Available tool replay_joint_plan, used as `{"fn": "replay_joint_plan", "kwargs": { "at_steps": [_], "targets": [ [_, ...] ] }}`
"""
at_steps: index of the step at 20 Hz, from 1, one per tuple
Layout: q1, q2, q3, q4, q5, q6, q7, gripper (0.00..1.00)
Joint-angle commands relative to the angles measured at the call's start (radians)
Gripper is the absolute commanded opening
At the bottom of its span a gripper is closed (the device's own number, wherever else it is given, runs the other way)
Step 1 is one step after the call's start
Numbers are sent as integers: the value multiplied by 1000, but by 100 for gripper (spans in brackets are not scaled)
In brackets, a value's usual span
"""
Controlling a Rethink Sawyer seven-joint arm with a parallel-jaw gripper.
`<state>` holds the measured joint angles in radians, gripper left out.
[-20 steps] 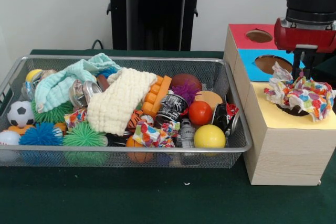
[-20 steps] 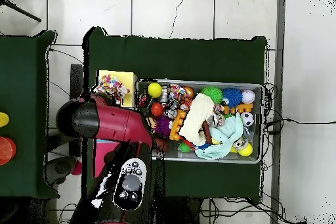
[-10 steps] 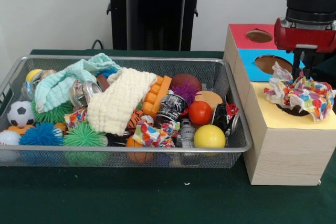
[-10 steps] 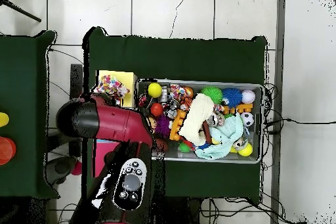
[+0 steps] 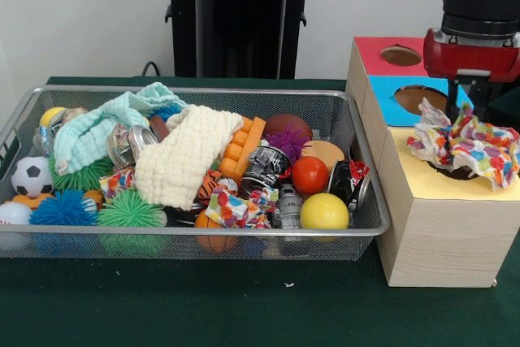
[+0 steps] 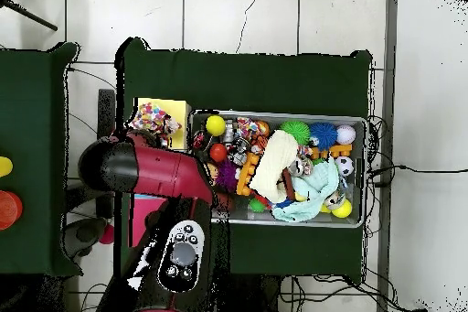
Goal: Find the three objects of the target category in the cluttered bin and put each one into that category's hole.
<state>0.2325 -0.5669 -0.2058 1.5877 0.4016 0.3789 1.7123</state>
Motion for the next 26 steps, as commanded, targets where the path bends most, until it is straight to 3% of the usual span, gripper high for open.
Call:
{"fn": "replay_joint_plan", "kwargs": {
  "at_steps": [1, 15, 22, 26],
  "targets": [
    [-10, 60, 13, 33, -39, 120, 173, 100],
    [7, 61, -9, 17, -57, 118, 155, 100],
    [26, 23, -43, -38, -60, 276, 175, 100],
    [44, 14, -65, -53, -72, 309, 176, 100]
  ]
}}
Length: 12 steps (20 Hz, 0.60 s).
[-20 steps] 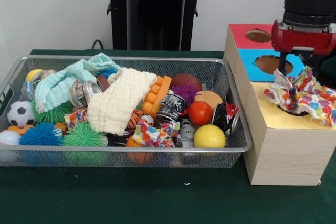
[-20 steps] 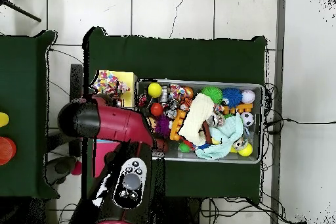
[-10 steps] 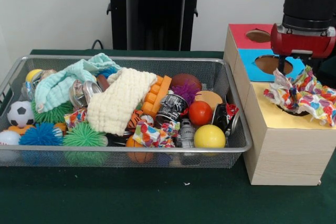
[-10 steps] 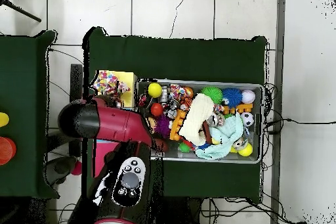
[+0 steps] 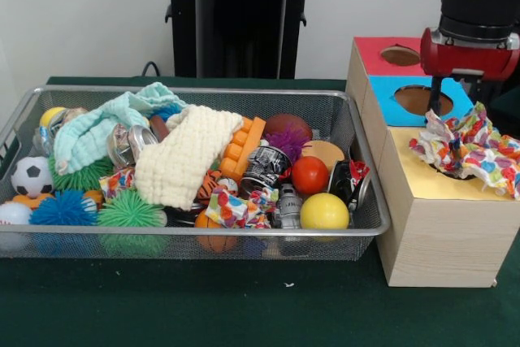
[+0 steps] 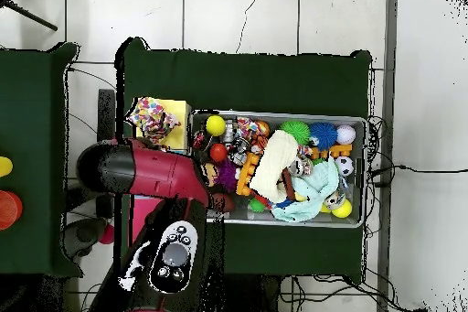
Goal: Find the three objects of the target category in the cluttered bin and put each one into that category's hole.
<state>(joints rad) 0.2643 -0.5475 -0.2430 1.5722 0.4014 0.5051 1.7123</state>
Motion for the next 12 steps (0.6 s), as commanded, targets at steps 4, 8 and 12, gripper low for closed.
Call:
{"fn": "replay_joint_plan", "kwargs": {
  "at_steps": [4, 8, 12],
  "targets": [
    [17, -5, -36, -54, -82, 205, 156, 100],
    [22, -16, -49, -69, -87, 231, 163, 100],
    [23, -31, -60, -112, -95, 294, 178, 100]
  ]
}}
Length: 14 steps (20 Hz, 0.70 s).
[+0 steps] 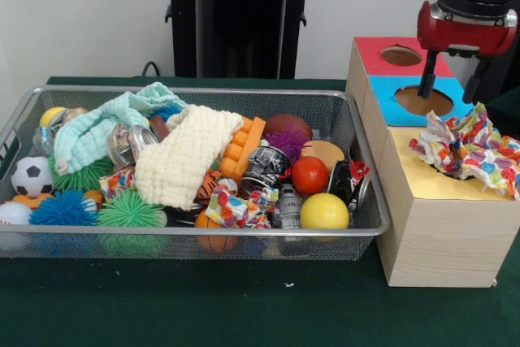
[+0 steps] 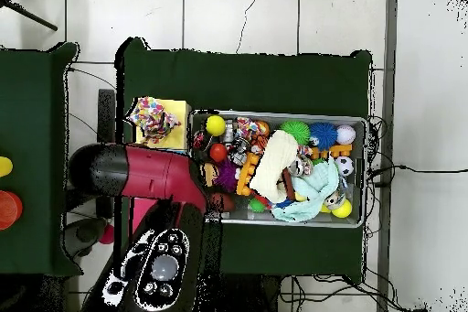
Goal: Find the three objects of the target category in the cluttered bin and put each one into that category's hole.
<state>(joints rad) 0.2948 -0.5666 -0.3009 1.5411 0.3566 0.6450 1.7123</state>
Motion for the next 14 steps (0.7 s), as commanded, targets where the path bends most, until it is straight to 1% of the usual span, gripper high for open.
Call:
{"fn": "replay_joint_plan", "kwargs": {
  "at_steps": [1, 2, 7, 14],
  "targets": [
    [-6, -18, -5, -90, -50, 157, 185, 100],
    [-6, -25, -9, -98, -48, 163, 195, 100],
    [-11, -47, -12, -154, -40, 270, 224, 100],
    [-11, -79, -29, -220, -53, 423, 235, 100]
  ]
}}
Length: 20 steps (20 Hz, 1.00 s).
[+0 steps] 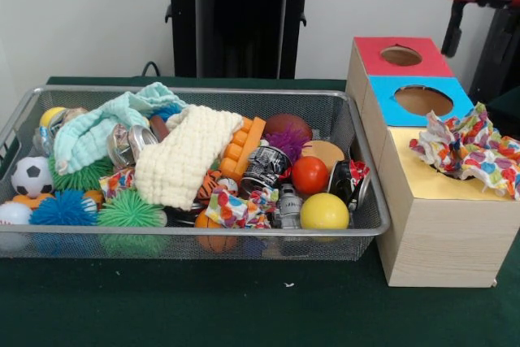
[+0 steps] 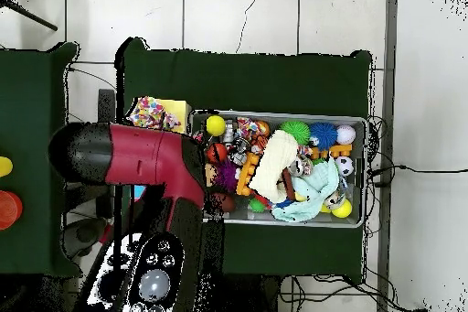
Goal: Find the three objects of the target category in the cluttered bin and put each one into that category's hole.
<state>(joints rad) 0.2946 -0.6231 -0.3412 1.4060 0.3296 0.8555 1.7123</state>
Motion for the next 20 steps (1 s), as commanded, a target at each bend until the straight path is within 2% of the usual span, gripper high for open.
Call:
{"fn": "replay_joint_plan", "kwargs": {
  "at_steps": [1, 5, 9, 13, 14, 17, 20],
  "targets": [
    [-12, -26, 11, -97, -29, 234, 232, 100],
    [-21, -50, 3, -129, -42, 258, 205, 100],
    [-22, -67, -13, -140, -75, 143, 158, 100],
    [-32, -72, -7, -132, -91, 95, 133, 100],
    [-36, -74, -1, -133, -104, 83, 128, 0],
    [-32, -79, -5, -115, -109, 22, 140, 0],
    [-38, -75, 4, -128, -120, 15, 132, 0]
  ]
}}
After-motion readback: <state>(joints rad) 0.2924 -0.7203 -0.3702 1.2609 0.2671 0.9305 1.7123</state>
